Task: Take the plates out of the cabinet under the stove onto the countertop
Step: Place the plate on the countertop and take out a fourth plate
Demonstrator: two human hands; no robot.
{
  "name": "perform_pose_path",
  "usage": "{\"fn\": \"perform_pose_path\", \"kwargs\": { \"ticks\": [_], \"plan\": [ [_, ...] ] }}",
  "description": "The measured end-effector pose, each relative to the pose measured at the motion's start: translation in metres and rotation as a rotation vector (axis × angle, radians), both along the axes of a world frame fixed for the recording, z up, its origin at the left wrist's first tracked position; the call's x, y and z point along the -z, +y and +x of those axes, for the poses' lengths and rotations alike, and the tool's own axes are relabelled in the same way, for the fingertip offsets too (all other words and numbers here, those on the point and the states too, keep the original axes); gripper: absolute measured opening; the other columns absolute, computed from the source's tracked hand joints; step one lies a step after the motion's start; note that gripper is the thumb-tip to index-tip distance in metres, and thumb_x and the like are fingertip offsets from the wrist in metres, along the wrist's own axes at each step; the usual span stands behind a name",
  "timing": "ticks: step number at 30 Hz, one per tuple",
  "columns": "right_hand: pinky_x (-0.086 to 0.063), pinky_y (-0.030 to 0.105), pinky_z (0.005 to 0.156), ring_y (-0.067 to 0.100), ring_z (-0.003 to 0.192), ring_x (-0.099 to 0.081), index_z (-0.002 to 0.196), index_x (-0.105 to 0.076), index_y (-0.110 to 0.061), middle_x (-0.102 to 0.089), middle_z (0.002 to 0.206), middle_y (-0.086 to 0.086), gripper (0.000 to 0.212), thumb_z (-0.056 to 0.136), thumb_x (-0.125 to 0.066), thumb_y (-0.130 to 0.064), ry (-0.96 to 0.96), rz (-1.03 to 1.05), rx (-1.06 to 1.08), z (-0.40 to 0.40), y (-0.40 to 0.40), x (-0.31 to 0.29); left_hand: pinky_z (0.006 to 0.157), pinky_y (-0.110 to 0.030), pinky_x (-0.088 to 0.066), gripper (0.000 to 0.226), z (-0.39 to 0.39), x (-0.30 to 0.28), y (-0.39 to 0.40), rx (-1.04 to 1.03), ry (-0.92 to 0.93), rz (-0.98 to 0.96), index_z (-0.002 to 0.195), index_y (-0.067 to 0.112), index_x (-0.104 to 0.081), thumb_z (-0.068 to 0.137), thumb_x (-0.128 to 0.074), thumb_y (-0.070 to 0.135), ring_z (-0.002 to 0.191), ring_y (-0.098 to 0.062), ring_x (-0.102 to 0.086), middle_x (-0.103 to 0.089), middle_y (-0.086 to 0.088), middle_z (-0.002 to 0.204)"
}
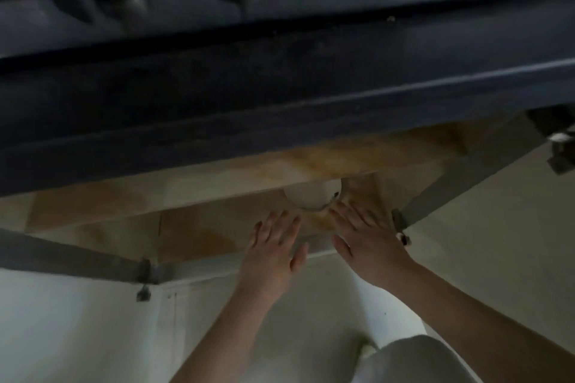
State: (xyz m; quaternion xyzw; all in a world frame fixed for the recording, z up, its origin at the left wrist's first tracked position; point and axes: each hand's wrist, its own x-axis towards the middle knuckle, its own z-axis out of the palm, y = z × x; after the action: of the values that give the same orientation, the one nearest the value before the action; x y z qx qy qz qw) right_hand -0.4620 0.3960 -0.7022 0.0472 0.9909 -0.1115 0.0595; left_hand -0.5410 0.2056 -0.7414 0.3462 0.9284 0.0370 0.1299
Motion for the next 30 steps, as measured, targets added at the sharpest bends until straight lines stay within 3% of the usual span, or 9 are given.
{"fn": "perform_pose_path", "kwargs": {
  "ticks": [4, 8, 10, 12, 13, 16, 19, 25, 30],
  "plan": [
    [-0.038, 0.049, 0.109, 0.035, 0.134, -0.044, 0.137, -0.053, -0.009, -0.048, 0.145, 0.013, 0.046, 0.096, -0.056, -0.028, 0.055, 0.013, -0.037, -0.018, 0.011, 0.056, 0.115, -0.049, -0.031, 0.064, -0.024, 0.04, 0.01, 0.081, 0.015, 0.097, 0.146, 0.021, -0.048, 0.096, -0.023, 0.052, 0.142, -0.028, -0.037, -0.045, -0.004, 0.152],
    [-0.008, 0.034, 0.12, 0.021, 0.15, -0.008, 0.155, -0.017, -0.02, -0.01, 0.163, 0.002, 0.056, 0.104, -0.027, -0.039, -0.014, 0.08, -0.057, -0.047, 0.026, 0.109, 0.12, -0.041, -0.013, 0.07, -0.057, 0.087, 0.014, 0.126, 0.082, 0.008, 0.155, 0.029, -0.024, 0.094, -0.006, 0.059, 0.15, -0.021, -0.015, -0.02, 0.005, 0.163],
    [-0.008, 0.034, 0.12, 0.021, 0.15, -0.007, 0.155, -0.017, -0.02, -0.011, 0.164, 0.001, 0.056, 0.103, -0.027, -0.04, 0.013, 0.069, -0.034, -0.06, 0.033, 0.135, 0.118, -0.041, -0.019, 0.063, -0.072, 0.106, 0.025, 0.121, 0.125, -0.021, 0.154, 0.03, -0.027, 0.098, -0.017, 0.057, 0.147, -0.023, -0.026, -0.027, 0.003, 0.161],
    [-0.011, 0.035, 0.12, 0.021, 0.149, -0.01, 0.154, -0.02, -0.021, -0.015, 0.163, 0.001, 0.055, 0.103, -0.026, -0.041, 0.036, 0.068, -0.009, -0.066, 0.038, 0.159, 0.109, -0.041, -0.037, 0.057, -0.077, 0.127, 0.036, 0.143, 0.208, -0.021, 0.145, 0.027, -0.047, 0.097, -0.029, 0.052, 0.133, -0.025, -0.049, -0.047, -0.002, 0.151],
    [-0.013, 0.036, 0.119, 0.021, 0.149, -0.012, 0.154, -0.022, -0.021, -0.017, 0.162, 0.002, 0.055, 0.103, -0.024, -0.041, 0.048, 0.078, 0.006, -0.068, 0.04, 0.171, 0.109, -0.041, -0.038, 0.056, -0.081, 0.142, 0.039, 0.155, 0.231, -0.017, 0.145, 0.026, -0.047, 0.098, -0.03, 0.051, 0.133, -0.025, -0.049, -0.046, -0.003, 0.151],
    [-0.016, 0.038, 0.119, 0.022, 0.149, -0.014, 0.153, -0.024, -0.02, -0.02, 0.162, 0.002, 0.056, 0.102, -0.019, -0.04, 0.038, 0.082, 0.025, -0.077, 0.048, 0.202, 0.119, -0.042, -0.017, 0.06, -0.102, 0.183, 0.046, 0.154, 0.133, -0.058, 0.156, 0.027, -0.019, 0.102, -0.022, 0.051, 0.148, -0.023, -0.021, -0.017, -0.002, 0.164],
    [-0.013, 0.038, 0.12, 0.023, 0.149, -0.011, 0.154, -0.02, -0.019, -0.015, 0.163, 0.004, 0.054, 0.103, -0.021, -0.037, -0.066, 0.068, 0.009, -0.087, 0.06, 0.228, 0.12, -0.044, -0.013, 0.061, -0.116, 0.208, 0.055, 0.149, 0.106, -0.082, 0.157, 0.023, -0.01, 0.103, -0.021, 0.049, 0.15, -0.024, -0.011, -0.008, -0.003, 0.166],
    [-0.012, 0.038, 0.12, 0.025, 0.149, -0.011, 0.155, -0.015, -0.017, -0.01, 0.163, 0.008, 0.056, 0.104, -0.025, -0.037, -0.26, 0.046, 0.048, -0.093, 0.071, 0.254, 0.12, -0.044, -0.013, 0.064, -0.121, 0.249, 0.057, 0.147, 0.084, -0.082, 0.157, 0.022, -0.008, 0.102, -0.025, 0.049, 0.151, -0.022, -0.006, -0.005, -0.001, 0.166],
    [-0.009, 0.041, 0.12, 0.024, 0.15, -0.004, 0.155, -0.008, -0.018, -0.003, 0.164, 0.005, 0.061, 0.103, -0.032, -0.037, -0.314, 0.069, 0.063, -0.1, 0.06, 0.276, 0.118, -0.045, -0.012, 0.064, -0.128, 0.267, 0.062, 0.153, 0.09, -0.074, 0.157, 0.023, -0.009, 0.101, -0.028, 0.05, 0.151, -0.021, -0.005, -0.006, 0.0, 0.166]
  ]
}}
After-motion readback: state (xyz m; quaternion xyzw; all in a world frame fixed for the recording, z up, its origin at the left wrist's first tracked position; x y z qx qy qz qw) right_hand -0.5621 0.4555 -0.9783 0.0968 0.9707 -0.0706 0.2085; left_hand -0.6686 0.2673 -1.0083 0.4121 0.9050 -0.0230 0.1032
